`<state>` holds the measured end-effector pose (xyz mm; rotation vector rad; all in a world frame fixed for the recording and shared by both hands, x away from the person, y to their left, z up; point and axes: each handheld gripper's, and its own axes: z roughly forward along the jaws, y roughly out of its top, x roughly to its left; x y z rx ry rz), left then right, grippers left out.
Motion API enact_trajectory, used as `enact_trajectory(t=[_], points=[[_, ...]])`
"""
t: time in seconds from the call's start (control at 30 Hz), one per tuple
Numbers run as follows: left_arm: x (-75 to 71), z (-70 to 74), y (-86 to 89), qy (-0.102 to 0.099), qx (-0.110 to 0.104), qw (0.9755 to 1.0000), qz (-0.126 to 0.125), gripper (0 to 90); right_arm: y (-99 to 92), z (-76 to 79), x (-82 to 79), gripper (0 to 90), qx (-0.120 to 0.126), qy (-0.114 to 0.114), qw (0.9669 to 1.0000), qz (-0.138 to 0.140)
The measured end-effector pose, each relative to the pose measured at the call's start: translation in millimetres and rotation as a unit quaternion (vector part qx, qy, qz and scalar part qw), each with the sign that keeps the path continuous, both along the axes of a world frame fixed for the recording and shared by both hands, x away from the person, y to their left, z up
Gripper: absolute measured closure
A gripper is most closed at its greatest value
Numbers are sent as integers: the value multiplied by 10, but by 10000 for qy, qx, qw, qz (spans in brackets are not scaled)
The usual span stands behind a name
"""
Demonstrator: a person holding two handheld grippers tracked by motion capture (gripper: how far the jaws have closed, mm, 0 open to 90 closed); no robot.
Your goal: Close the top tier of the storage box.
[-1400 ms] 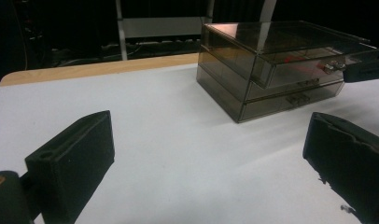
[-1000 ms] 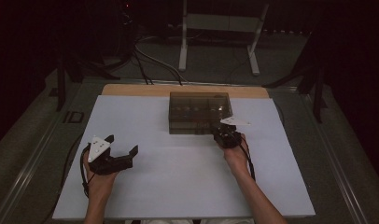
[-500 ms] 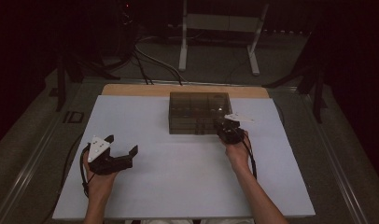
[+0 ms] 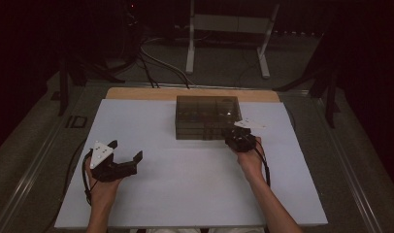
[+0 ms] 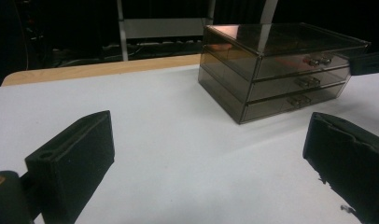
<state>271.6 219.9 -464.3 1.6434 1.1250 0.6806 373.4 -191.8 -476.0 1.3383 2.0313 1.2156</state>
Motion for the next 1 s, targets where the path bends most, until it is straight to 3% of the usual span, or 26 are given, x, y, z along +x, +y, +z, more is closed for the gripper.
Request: enact_trajectory(t=[0.03,0.17,0.27,0.3,0.37,0.73,1.0], points=[[-4,5,-1,-9,15,10000,-14,37,-66,32,-72,573,19,-42,10000,31],[-8,9,-2,-17,-8,10000,-7,37,-246,90,-231,383,99,-92,9999,59],[-15,15,2,-28,-15,10000,4,36,-380,126,-368,254,137,-153,9998,54],[-17,18,5,-35,-20,10000,6,36,-380,126,-368,254,137,-153,9998,54],[-23,21,10,-50,-48,10000,15,37,-509,144,-520,159,126,-232,9996,42],[-36,20,3,-76,-63,10000,-13,36,-966,66,-993,106,246,-629,9976,-146],[-36,23,-6,-93,-56,9999,-24,37,-1063,11,-1132,106,246,-798,9963,-204]])
